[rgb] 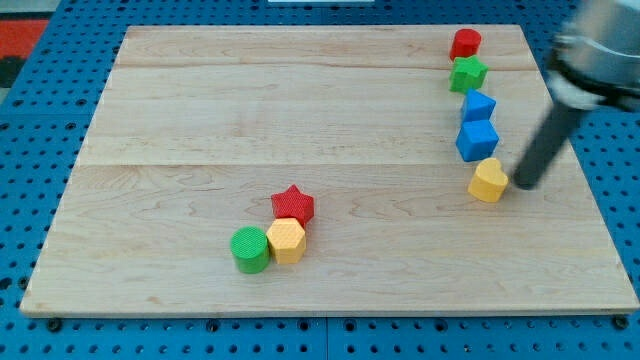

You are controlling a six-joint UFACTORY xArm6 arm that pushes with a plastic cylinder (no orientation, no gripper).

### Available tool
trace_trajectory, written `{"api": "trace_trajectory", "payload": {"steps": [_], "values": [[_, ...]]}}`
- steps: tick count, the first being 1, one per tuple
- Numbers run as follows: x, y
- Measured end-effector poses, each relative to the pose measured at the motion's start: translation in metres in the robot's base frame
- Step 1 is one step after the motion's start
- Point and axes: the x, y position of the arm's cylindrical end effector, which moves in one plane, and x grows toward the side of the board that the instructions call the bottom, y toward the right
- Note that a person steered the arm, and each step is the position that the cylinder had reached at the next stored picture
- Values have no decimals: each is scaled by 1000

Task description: Place the cube above the red star

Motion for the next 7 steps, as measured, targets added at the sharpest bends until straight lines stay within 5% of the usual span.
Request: {"api": "trace_trajectory", "payload": {"steps": [1, 2, 5, 6, 7], "values": [[-2, -152], [-4, -213], [-20, 107], [-41, 163], [-50, 94]]}}
